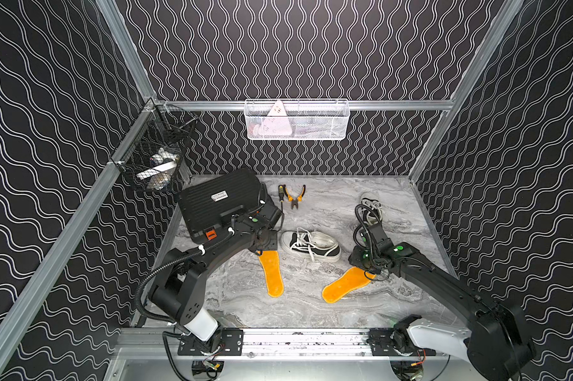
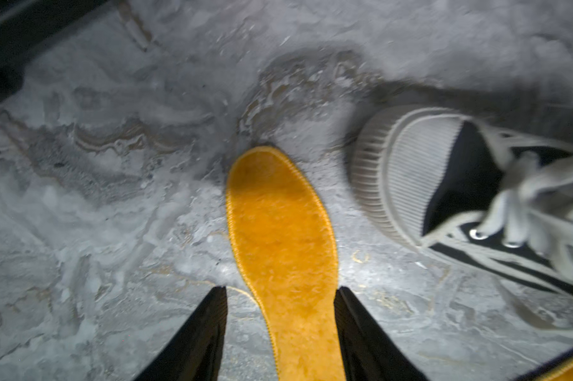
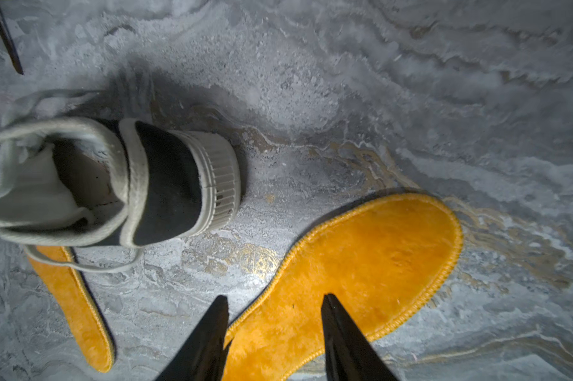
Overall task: Insert the insole into the shoe
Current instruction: Pick up the insole from the center of the board.
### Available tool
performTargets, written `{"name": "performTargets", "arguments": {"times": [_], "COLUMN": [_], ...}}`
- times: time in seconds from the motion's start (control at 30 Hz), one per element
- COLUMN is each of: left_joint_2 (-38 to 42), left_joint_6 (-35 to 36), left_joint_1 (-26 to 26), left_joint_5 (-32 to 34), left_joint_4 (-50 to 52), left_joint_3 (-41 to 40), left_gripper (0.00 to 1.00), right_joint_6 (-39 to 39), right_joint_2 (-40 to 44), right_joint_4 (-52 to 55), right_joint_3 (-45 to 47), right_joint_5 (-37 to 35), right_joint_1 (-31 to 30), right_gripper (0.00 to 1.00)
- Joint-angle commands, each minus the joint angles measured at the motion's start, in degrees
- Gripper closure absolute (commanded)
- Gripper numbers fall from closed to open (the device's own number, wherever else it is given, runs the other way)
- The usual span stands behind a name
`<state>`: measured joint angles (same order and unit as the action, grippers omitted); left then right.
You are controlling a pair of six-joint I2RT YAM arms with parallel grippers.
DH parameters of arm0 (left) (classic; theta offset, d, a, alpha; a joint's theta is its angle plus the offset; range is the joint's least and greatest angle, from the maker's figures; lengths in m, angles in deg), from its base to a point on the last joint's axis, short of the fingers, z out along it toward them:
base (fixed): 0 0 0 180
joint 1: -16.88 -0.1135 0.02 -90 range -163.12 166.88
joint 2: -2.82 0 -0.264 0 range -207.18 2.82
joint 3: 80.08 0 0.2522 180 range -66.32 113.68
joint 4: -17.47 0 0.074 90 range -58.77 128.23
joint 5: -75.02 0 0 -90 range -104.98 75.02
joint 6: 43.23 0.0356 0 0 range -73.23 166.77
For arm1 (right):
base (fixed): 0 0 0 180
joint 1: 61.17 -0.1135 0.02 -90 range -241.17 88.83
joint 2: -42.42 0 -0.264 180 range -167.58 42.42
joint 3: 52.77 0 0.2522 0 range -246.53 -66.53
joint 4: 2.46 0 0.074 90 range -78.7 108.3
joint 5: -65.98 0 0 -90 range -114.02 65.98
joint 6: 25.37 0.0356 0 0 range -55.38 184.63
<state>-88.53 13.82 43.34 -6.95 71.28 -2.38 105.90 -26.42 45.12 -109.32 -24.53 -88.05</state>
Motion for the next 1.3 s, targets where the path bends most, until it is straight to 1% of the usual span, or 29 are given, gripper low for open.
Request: {"name": "performTargets", "arguments": {"times": [0.0, 0.1, 0.17, 0.3, 0.4, 0.63, 0.73, 0.83, 0.93, 0.97, 1.0, 1.07, 1.17, 1.27], "left_joint_2": [0.1, 0.1, 0.2, 1.0, 0.8, 0.5, 1.0, 1.3, 1.6, 1.7, 1.9, 1.9, 1.3, 0.7], "left_joint_6": [-1.3, -1.7, -1.5, -0.8, -0.4, 1.0, 1.6, 2.1, 2.9, 3.3, 3.9, 5.4, 8.2, 11.5], "left_joint_1": [-1.1, -1.1, -1.1, -1.0, -0.3, 2.2, 2.4, 2.3, 2.5, 2.6, 2.8, 3.5, 5.3, 6.9], "left_joint_5": [-1.9, -2.9, -2.1, -0.8, -0.5, 0.5, 0.1, -0.3, -1.0, -1.1, -1.0, -0.8, -0.1, -1.7], "left_joint_4": [-2.2, -3.6, -3.3, -2.4, -1.8, -0.1, 0.2, 0.2, 0.2, 0.3, 0.5, 0.8, 1.3, 1.4], "left_joint_3": [-2.2, -2.9, -2.3, 0.0, 2.6, 7.6, 8.2, 8.6, 8.9, 9.1, 9.4, 10.2, 12.4, 14.8], "left_gripper": [0.43, 0.43, 0.44, 0.43, 0.44, 0.44, 0.44, 0.43, 0.44, 0.44, 0.44, 0.44, 0.45, 0.45], "right_joint_6": [0.0, -0.1, 1.3, 9.3, 13.4, 17.6, 18.4, 18.7, 17.9, 17.6, 17.0, 16.0, 14.0, 10.9], "right_joint_2": [-0.2, -0.9, -0.2, 1.7, 1.6, 0.5, -0.5, -1.3, -2.8, -3.2, -3.6, -3.8, -2.5, -0.3], "right_joint_4": [-1.5, 0.8, 2.4, 7.8, 10.7, 7.4, 5.9, 2.8, 0.9, 0.3, -0.6, -1.7, -3.1, -2.3], "right_joint_3": [0.0, -0.8, 0.1, 2.2, 3.3, 6.9, 7.8, 9.2, 9.4, 9.7, 10.0, 10.4, 11.1, 9.4], "right_joint_5": [1.3, -0.1, -1.2, -6.9, -6.5, -5.5, -4.7, -5.5, -5.9, -5.7, -5.3, -5.0, -4.6, -4.7], "right_joint_1": [0.0, -0.1, -0.1, 0.0, 0.1, 0.3, 0.3, 0.5, 0.4, 2.2, 2.8, 4.0, 5.6, 6.5], "right_gripper": [0.51, 0.51, 0.51, 0.49, 0.47, 0.47, 0.47, 0.48, 0.52, 0.54, 0.56, 0.63, 0.75, 0.84]}}
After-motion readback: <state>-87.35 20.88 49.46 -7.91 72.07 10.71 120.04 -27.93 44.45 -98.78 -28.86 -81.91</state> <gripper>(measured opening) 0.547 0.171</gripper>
